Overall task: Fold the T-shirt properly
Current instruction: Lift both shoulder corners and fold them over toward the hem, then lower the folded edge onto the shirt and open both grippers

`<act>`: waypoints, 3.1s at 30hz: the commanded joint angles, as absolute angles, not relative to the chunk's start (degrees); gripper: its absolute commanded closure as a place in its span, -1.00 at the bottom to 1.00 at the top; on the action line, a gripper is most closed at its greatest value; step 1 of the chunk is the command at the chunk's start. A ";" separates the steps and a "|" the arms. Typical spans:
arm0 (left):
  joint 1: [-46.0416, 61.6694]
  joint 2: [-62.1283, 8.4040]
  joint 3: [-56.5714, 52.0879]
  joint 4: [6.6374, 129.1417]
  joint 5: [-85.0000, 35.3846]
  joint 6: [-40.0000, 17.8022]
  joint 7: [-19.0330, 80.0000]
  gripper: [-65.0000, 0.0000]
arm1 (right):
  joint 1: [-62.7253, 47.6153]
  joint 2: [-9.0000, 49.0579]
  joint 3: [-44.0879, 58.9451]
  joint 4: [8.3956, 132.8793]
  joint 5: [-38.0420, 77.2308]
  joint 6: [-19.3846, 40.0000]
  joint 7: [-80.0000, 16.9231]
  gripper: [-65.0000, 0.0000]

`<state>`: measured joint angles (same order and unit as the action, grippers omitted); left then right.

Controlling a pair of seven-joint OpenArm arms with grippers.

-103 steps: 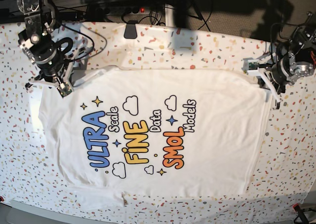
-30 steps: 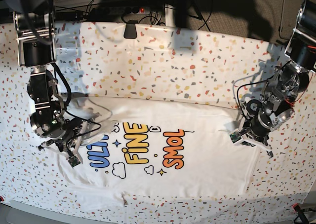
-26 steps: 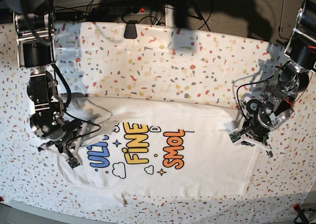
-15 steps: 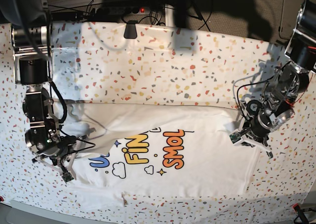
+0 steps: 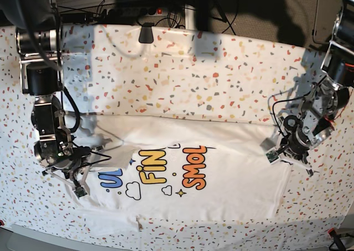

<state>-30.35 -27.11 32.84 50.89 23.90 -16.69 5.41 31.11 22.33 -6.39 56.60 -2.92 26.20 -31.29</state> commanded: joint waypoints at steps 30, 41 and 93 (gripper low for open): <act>-35.55 -26.37 32.29 44.93 23.83 -15.42 0.78 1.00 | 33.30 20.62 -6.02 57.47 -12.88 9.15 -32.36 1.00; -35.55 -26.39 32.29 44.93 23.53 -14.70 -3.11 0.32 | 33.30 20.62 -6.02 57.47 -12.84 10.15 -31.97 1.00; -29.87 -30.87 32.32 65.01 12.60 -18.41 16.60 -0.24 | 33.15 40.71 -10.52 78.04 20.64 40.00 -54.46 -0.09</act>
<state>-27.83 -30.02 32.75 64.23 12.58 -19.31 17.47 31.24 39.99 -11.11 77.23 20.45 39.86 -55.51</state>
